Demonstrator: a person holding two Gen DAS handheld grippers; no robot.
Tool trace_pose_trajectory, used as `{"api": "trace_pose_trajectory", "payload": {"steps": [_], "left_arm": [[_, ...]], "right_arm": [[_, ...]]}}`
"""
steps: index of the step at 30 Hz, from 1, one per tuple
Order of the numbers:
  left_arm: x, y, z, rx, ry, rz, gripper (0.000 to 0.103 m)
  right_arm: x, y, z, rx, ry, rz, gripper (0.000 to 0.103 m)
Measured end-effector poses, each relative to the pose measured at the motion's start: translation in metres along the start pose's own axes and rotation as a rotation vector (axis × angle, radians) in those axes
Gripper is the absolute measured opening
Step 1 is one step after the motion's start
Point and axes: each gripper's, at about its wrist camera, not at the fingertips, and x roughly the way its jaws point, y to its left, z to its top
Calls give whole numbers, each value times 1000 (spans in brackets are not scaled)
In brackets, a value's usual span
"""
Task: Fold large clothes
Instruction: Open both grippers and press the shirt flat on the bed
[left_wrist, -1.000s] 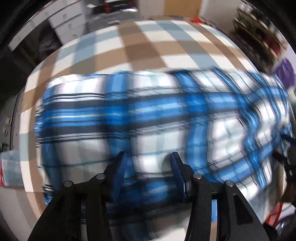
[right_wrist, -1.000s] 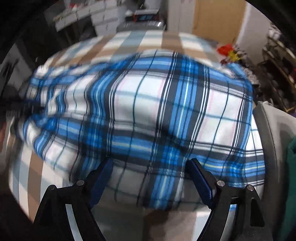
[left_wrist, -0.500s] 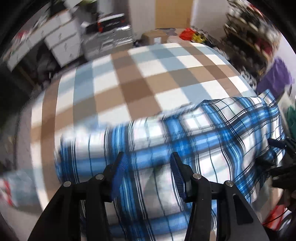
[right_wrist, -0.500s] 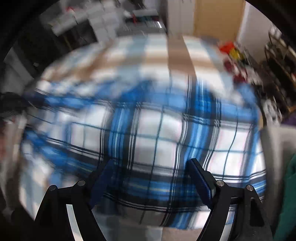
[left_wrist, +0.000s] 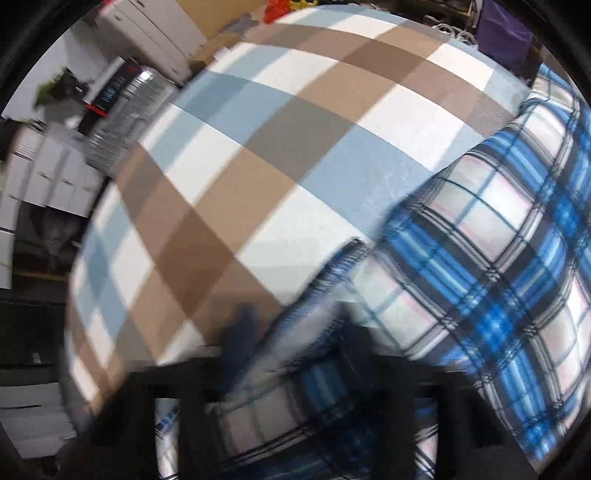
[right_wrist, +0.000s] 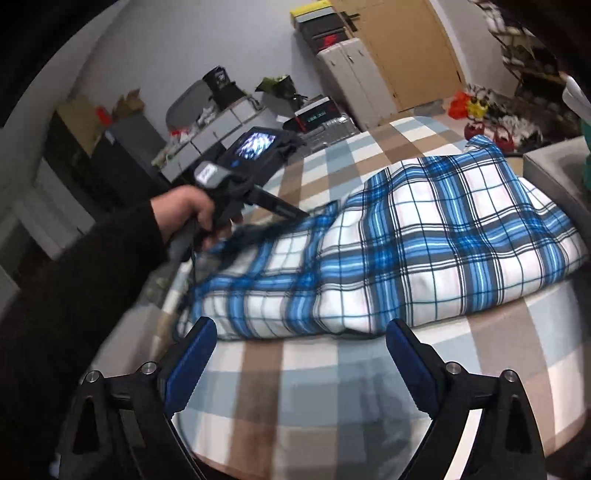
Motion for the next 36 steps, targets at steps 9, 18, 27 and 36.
{"api": "trace_pose_trajectory", "payload": {"steps": [9,18,27,36], "left_arm": [[-34,18,-12,-71,-153,143,0],[-9,24,-33,-87,-35,336,1],[-85,10,-93,-234,-200,12,64],[-21,-28,-116,-286,-97,13,84]], "right_arm": [[5,0,-6,17,32,29,94],[10,-16,-5,16,25,-83,94],[6,-23,-5,59,22,-84,94],[5,-19,-7,23,3,-135,94]]}}
